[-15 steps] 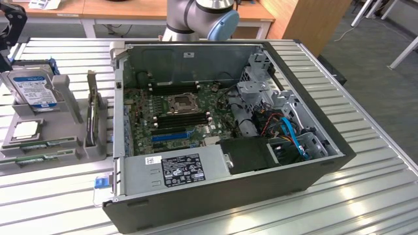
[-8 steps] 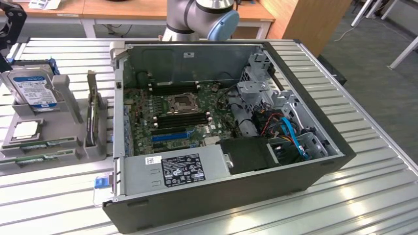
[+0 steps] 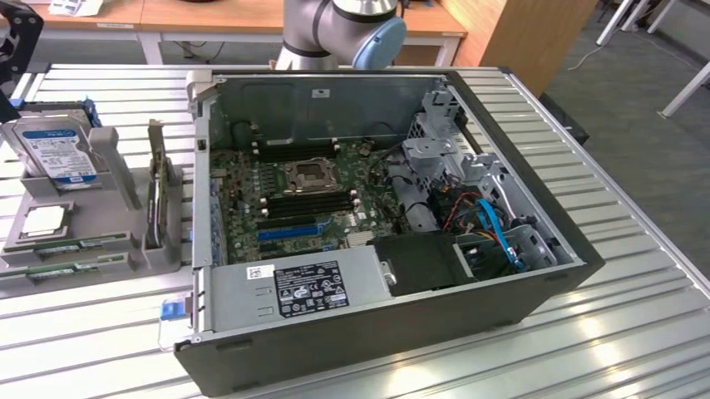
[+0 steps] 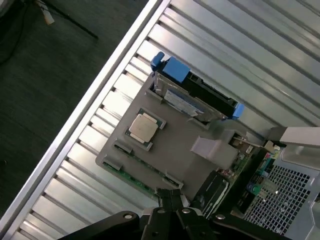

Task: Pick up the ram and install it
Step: 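Pick up the ram and move it above insertion slot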

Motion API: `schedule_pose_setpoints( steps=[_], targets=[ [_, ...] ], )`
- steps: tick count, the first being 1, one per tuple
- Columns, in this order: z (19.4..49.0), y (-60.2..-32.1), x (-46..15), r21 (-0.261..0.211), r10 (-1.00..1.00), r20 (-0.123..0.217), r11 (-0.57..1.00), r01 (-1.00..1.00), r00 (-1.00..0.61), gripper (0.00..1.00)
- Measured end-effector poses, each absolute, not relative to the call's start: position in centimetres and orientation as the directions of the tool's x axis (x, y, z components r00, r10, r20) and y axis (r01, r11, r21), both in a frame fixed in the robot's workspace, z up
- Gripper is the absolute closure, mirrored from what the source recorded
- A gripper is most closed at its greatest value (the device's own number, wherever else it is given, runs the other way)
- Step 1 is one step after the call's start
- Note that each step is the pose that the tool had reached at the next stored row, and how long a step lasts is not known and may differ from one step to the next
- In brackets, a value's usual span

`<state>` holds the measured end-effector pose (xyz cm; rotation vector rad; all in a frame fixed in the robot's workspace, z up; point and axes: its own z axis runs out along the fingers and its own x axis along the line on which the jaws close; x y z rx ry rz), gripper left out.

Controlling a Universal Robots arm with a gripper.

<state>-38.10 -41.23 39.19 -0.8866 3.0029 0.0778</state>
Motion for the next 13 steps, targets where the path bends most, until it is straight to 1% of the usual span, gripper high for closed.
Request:
schedule_pose_setpoints(
  steps=[13],
  targets=[
    [39.18, -41.23, -38.10, 0.045, -0.708, -0.023, 0.704, -0.708, -0.706, 0.90]
  ],
)
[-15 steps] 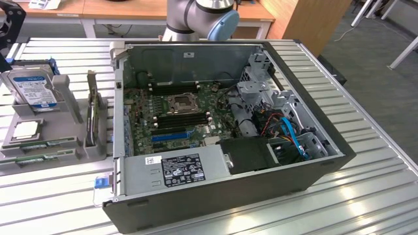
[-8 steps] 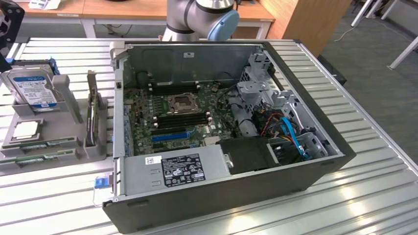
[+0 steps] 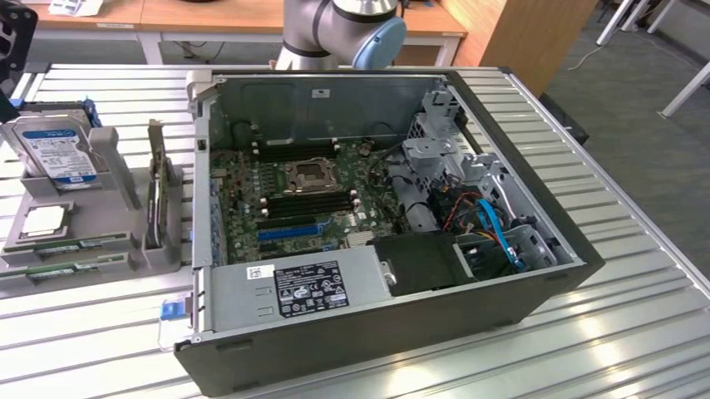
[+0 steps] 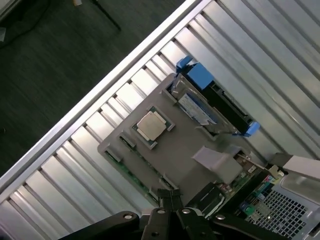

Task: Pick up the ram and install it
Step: 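Pick up the ram and move it above insertion slot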

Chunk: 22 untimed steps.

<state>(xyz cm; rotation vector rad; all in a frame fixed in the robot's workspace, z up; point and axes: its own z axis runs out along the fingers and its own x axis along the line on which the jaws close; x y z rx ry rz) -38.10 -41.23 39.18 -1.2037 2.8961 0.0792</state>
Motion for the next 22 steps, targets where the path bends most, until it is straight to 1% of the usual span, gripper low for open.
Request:
schedule_pose_setpoints(
  steps=[22],
  targets=[
    [39.18, -41.23, -38.10, 0.045, -0.919, -0.023, 0.393, -0.918, -0.394, 0.90]
  ],
)
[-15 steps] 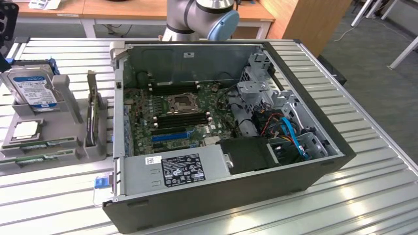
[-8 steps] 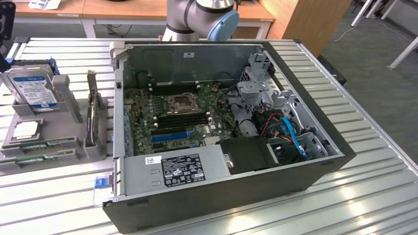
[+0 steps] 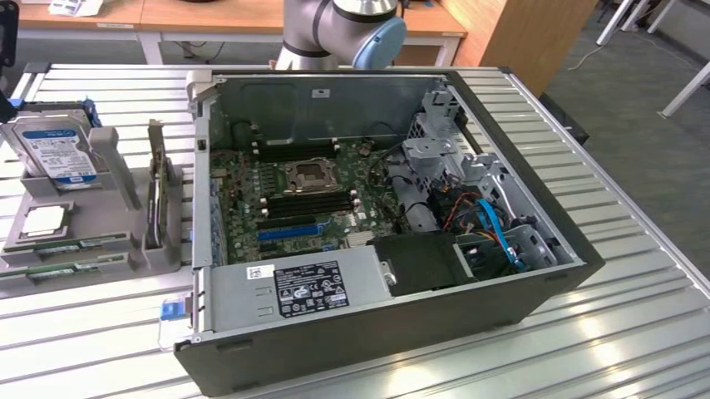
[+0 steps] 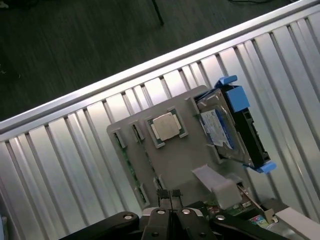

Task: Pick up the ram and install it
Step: 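Pick up the ram and move it above insertion slot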

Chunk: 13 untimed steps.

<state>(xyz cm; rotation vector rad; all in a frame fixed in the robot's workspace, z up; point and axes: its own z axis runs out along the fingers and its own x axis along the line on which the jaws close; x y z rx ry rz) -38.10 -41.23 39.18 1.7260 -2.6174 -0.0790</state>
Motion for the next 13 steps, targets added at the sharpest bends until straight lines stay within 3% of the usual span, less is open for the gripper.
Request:
schedule_pose_setpoints(
  steps=[13],
  targets=[
    [39.18, -41.23, -38.10, 0.045, -0.980, -0.023, 0.198, -0.979, -0.199, 0.90]
  ],
)
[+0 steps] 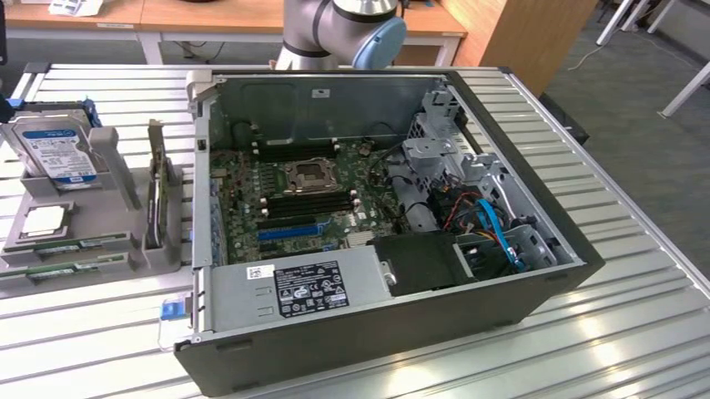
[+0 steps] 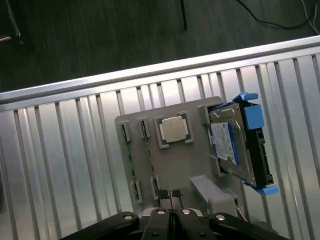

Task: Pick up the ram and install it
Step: 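Pick up the ram and move it above insertion slot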

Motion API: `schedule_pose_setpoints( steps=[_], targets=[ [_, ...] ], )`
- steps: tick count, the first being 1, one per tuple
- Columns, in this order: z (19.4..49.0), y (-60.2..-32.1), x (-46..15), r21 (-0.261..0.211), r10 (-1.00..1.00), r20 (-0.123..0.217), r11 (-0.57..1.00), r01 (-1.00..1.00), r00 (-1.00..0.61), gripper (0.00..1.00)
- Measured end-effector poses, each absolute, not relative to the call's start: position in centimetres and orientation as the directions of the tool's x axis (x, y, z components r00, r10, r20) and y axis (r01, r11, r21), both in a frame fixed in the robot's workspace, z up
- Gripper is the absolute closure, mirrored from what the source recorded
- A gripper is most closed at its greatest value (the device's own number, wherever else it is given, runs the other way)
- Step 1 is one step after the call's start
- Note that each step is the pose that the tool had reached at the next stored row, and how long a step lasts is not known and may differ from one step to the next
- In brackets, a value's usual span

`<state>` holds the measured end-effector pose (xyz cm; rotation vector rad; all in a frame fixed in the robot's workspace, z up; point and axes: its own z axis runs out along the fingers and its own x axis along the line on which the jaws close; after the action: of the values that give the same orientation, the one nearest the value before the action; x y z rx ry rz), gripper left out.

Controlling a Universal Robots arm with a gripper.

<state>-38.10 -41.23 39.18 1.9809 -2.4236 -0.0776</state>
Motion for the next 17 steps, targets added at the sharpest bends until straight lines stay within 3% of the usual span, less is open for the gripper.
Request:
schedule_pose_setpoints(
  steps=[17],
  targets=[
    [39.18, -41.23, -38.10, 0.045, -0.986, -0.023, 0.166, -0.985, -0.167, 0.90]
  ],
)
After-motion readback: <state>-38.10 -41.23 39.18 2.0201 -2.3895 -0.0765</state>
